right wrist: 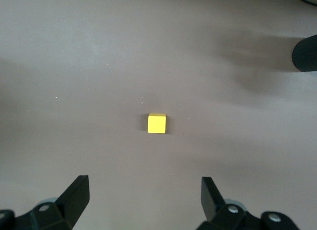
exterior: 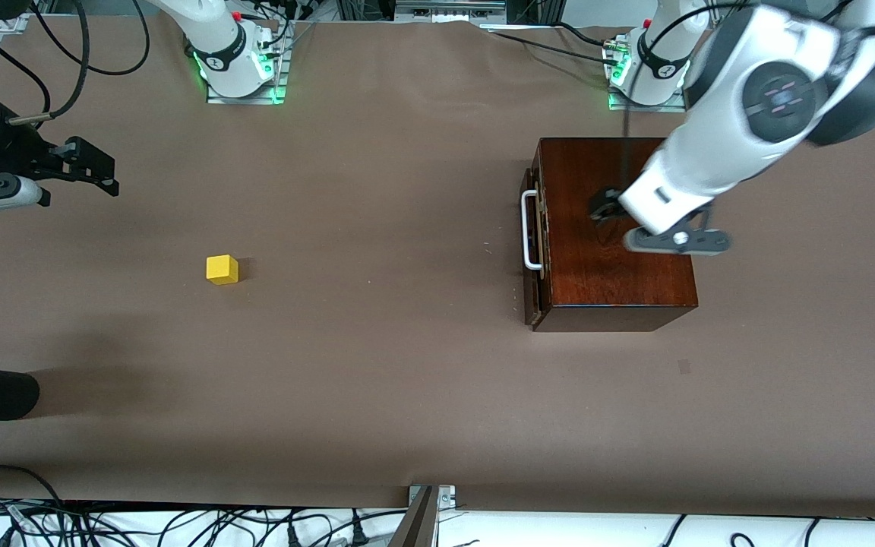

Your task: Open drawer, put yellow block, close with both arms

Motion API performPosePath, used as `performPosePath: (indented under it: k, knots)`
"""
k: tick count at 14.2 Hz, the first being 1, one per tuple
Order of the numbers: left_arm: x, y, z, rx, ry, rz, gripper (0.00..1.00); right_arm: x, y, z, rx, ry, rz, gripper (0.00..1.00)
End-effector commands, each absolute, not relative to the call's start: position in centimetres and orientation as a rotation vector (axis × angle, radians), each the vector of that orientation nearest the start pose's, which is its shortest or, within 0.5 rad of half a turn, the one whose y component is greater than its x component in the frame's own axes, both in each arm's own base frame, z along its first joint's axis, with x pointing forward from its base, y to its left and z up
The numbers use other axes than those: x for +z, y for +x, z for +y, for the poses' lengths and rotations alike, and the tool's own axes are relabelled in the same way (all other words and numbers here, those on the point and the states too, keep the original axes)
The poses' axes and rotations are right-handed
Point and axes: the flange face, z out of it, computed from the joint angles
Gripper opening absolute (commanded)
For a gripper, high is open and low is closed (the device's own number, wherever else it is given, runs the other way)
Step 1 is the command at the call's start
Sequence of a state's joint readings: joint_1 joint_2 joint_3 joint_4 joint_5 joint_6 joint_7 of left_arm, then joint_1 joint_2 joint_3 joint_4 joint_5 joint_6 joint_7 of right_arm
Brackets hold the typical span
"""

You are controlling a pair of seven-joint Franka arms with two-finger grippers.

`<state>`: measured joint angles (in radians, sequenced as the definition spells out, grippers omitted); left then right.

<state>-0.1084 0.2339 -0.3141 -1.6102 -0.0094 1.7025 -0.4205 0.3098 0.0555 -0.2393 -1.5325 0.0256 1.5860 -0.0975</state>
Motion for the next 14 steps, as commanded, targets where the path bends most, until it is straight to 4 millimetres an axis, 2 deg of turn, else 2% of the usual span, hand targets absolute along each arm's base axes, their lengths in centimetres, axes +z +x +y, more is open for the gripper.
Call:
performPosePath:
  k: [1,4,6,7,9,14]
  knots:
    - [46.6,56.3,-29.0,0.165,-3.09,-0.012,1.0,62.0,57.2,4.6,-0.005,-3.121,-0.243,1.0]
    - [42.7,54.7,-34.3,0.155,-3.047,0.049,1.0,61.9,57.2,4.6,-0.001,-3.121,-0.243,1.0]
    - [40.9,53.3,-36.6,0.15,-3.01,-0.012,1.0,62.0,57.2,4.6,0.0,-3.121,-0.241,1.0]
    - [40.2,52.5,-37.7,0.122,-2.969,0.031,1.0,62.0,57.2,4.6,-0.001,-3.119,-0.241,1.0]
    - [38.8,51.2,-38.7,0.084,-2.911,0.058,1.0,62.0,57.2,4.7,-0.003,-3.121,-0.243,1.0]
    - [35.5,48.7,-41.0,0.065,-2.907,0.008,1.0,61.9,57.1,4.7,0.004,-3.12,-0.245,1.0]
